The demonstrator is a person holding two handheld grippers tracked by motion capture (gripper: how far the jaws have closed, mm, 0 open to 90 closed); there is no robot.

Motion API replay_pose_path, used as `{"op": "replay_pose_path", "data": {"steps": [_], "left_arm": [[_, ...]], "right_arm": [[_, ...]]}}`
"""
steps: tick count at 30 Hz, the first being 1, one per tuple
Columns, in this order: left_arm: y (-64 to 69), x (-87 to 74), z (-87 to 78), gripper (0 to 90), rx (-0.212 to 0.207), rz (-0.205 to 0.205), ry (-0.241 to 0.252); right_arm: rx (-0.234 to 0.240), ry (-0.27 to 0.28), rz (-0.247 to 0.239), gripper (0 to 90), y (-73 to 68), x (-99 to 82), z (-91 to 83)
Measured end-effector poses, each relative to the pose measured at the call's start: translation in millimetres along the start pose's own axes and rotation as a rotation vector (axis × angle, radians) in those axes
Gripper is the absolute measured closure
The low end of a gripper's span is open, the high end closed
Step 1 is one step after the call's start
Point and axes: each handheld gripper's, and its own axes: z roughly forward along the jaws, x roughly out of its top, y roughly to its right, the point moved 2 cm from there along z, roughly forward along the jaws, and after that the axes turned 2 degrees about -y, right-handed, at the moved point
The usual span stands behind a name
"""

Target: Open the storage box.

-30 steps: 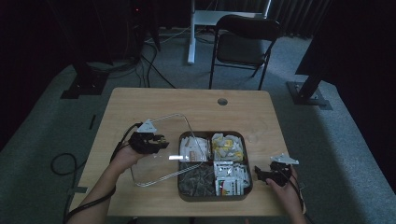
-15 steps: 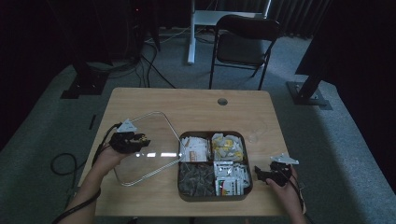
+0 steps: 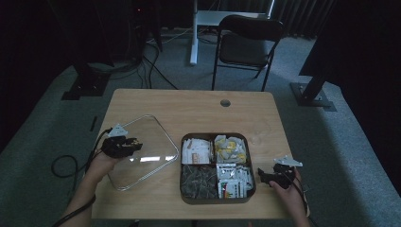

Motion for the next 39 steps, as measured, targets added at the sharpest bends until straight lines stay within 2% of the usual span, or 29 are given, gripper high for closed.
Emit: {"op": "replay_pose_path", "data": {"steps": [3, 8, 9, 14, 18, 23, 28, 36, 37, 38, 39], "left_arm": [[-4.2, -6.8, 7.6, 59.0, 0.017, -0.021, -0.009], [-6.4, -12.4, 16.1, 59.0, 0.046, -0.03, -0.005], [-6.8, -14.5, 19.3, 59.0, 0.065, -0.028, 0.004], [-7.7, -16.1, 25.5, 58.9, 0.087, -0.044, 0.019], [-7.3, -16.7, 32.6, 58.9, 0.117, -0.038, 0.021], [-8.3, -17.4, 41.7, 58.9, 0.125, -0.059, 0.025], [-8.2, -18.6, 47.4, 58.8, 0.134, -0.062, 0.024], [-11.2, -21.6, 54.4, 58.1, 0.125, -0.108, 0.038], [-11.3, -21.2, 54.5, 53.0, 0.123, -0.112, 0.039], [-11.6, -18.9, 51.1, 48.4, 0.122, -0.118, 0.06], [-11.6, -18.9, 51.1, 48.2, 0.122, -0.118, 0.06]], "right_arm": [[0.0, 0.0, 0.0, 10.2, 0.0, 0.0, 0.0], [0.0, 0.0, 0.0, 10.2, 0.0, 0.0, 0.0], [0.0, 0.0, 0.0, 10.2, 0.0, 0.0, 0.0], [0.0, 0.0, 0.0, 10.2, 0.0, 0.0, 0.0], [0.0, 0.0, 0.0, 10.2, 0.0, 0.0, -0.1], [0.0, 0.0, 0.0, 10.2, 0.0, 0.0, 0.0], [0.0, 0.0, 0.0, 10.2, 0.0, 0.0, 0.0], [0.0, 0.0, 0.0, 10.2, 0.0, 0.0, 0.0], [0.0, 0.0, 0.0, 10.2, 0.0, 0.0, 0.0], [0.0, 0.0, 0.0, 10.2, 0.0, 0.0, 0.0], [0.0, 0.0, 0.0, 10.2, 0.0, 0.0, 0.0]]}}
